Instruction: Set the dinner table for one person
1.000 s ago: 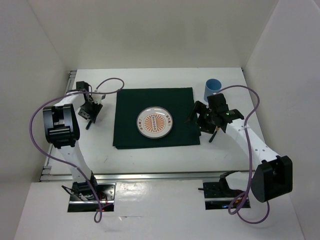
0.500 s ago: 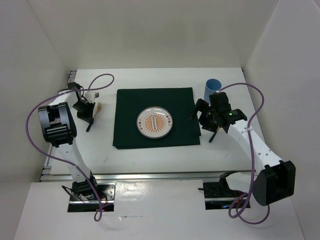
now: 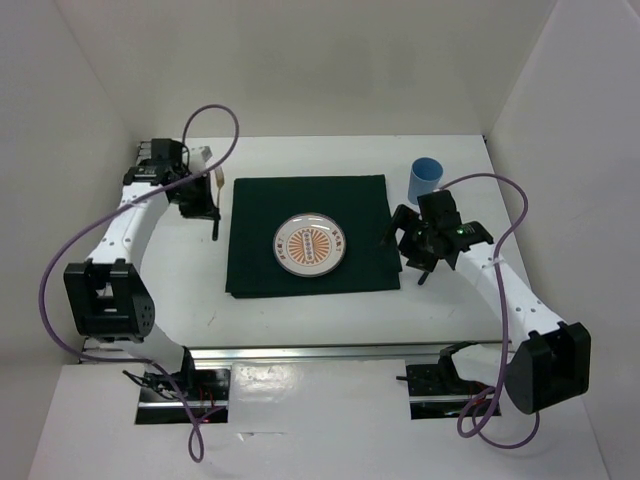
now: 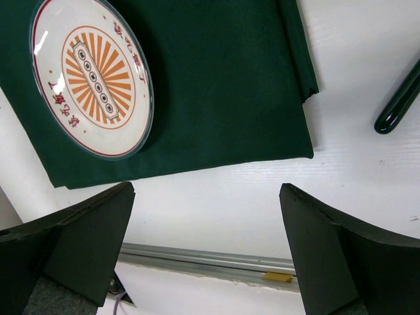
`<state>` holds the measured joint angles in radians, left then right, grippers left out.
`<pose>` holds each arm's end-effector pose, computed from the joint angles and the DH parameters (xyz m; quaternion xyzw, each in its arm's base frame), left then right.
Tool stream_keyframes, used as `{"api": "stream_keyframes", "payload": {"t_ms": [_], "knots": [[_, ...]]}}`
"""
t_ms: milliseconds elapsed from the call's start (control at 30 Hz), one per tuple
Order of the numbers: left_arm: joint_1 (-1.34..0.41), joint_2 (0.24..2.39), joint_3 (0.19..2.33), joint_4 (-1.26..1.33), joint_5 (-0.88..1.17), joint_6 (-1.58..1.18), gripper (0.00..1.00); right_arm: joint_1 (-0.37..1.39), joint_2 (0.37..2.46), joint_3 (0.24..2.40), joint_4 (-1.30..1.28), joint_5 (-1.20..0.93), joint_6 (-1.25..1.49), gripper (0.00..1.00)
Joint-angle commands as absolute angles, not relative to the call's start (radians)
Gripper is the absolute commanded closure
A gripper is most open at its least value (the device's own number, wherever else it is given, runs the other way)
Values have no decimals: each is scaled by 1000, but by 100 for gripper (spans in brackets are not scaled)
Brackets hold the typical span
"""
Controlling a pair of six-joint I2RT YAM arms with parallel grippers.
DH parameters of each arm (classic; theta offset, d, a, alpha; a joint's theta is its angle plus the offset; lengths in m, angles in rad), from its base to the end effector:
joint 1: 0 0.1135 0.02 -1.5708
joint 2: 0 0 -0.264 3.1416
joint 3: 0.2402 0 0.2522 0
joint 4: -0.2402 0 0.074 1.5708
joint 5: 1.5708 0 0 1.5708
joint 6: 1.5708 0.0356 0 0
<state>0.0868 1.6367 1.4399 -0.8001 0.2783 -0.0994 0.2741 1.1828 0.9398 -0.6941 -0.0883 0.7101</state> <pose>0.3476 0.0204 0.2970 -0.0492 0.9494 -0.1348 0.2794 0.2274 0.0672 0.2690 0.1919 0.9298 0.1840 0.2545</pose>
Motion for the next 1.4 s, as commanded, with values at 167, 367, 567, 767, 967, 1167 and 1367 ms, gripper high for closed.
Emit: {"api": "stream_keyframes", "payload": {"t_ms": [167, 367, 567, 767, 967, 1167, 1367], "knots": [[-142, 1693, 1397, -784, 134, -419, 100, 259, 1108, 917, -732, -40, 765, 0], [-207, 1854, 1431, -807, 28, -495, 100, 259, 1074, 908, -772, -9, 776, 0], [-261, 2019, 1529, -876, -93, -501, 100, 259, 1055, 899, -793, 4, 776, 0], [-273, 2019, 1474, -842, -63, -520, 100, 259, 1046, 888, -804, 14, 776, 0], [-273, 2060, 1514, -853, -72, -477, 100, 250, 1106, 868, -825, 34, 776, 0], [-273, 2039, 1493, -822, -5, -442, 68, 184, 1218, 868, -815, 34, 691, 0], [-273, 2020, 1526, -853, -15, -433, 25, 114, 1420, 916, -769, 112, 603, 0]]}}
